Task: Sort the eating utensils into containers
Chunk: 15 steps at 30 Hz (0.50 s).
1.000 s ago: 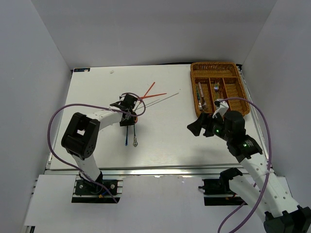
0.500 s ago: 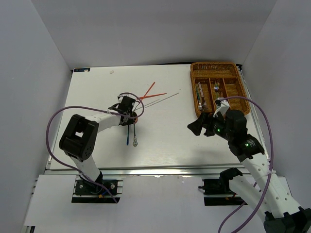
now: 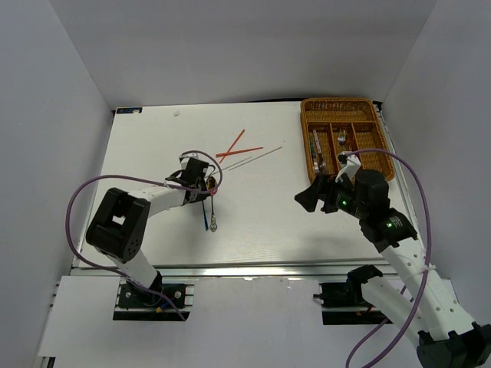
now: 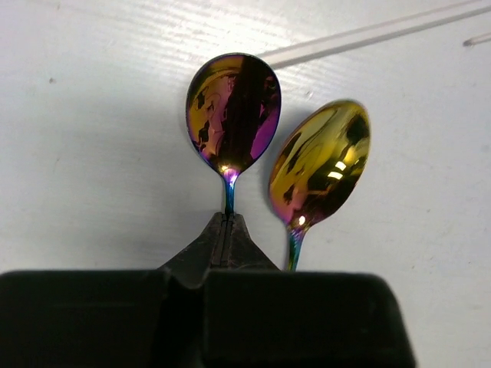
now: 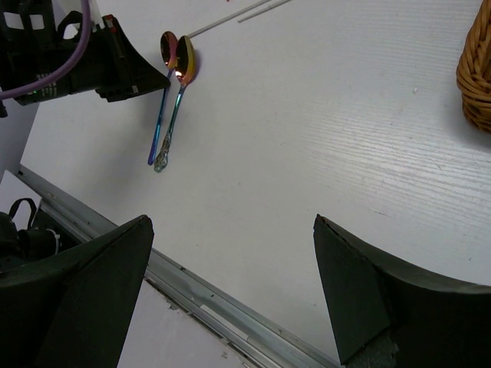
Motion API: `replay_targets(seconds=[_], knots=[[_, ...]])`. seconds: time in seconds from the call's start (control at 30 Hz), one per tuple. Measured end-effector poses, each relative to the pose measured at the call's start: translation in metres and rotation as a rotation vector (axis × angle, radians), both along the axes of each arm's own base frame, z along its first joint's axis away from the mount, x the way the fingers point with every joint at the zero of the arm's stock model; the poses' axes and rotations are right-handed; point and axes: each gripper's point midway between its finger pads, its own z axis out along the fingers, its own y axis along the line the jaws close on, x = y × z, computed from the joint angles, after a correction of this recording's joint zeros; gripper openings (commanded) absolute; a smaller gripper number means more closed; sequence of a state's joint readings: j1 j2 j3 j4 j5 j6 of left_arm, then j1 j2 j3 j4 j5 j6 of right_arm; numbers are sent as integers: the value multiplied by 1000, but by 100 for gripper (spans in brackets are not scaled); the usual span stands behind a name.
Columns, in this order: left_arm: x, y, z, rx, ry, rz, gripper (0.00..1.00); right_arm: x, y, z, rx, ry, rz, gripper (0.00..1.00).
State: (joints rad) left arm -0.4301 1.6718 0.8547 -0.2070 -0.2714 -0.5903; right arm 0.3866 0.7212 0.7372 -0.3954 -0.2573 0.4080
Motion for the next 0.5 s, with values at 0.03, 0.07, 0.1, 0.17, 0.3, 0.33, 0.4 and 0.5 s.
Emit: replay_targets(seconds=[0.03, 0.07, 0.1, 0.17, 0.3, 0.33, 0.4, 0.5], knots=[[-3, 2, 1, 0, 3, 5, 0, 1, 1, -3, -5, 9, 3, 89], [-8, 5, 1, 4, 10, 14, 0, 1, 2, -6, -13, 21, 7, 89], [-14, 8, 1, 8, 21, 20, 0, 2, 4, -10, -22, 32, 13, 89], [-25, 15, 2, 27, 47, 31, 0, 2, 10, -21, -47, 67, 31, 89], [-48, 30, 3, 79, 111, 42, 0, -3, 23, -38, -86, 112, 74, 89], [-53, 32, 3, 90, 126, 42, 0, -5, 26, -40, -92, 117, 84, 90], [-59, 36, 3, 105, 148, 43, 0, -8, 31, -43, -102, 123, 98, 89], [-66, 40, 3, 121, 169, 42, 0, -11, 36, -47, -115, 126, 111, 90]])
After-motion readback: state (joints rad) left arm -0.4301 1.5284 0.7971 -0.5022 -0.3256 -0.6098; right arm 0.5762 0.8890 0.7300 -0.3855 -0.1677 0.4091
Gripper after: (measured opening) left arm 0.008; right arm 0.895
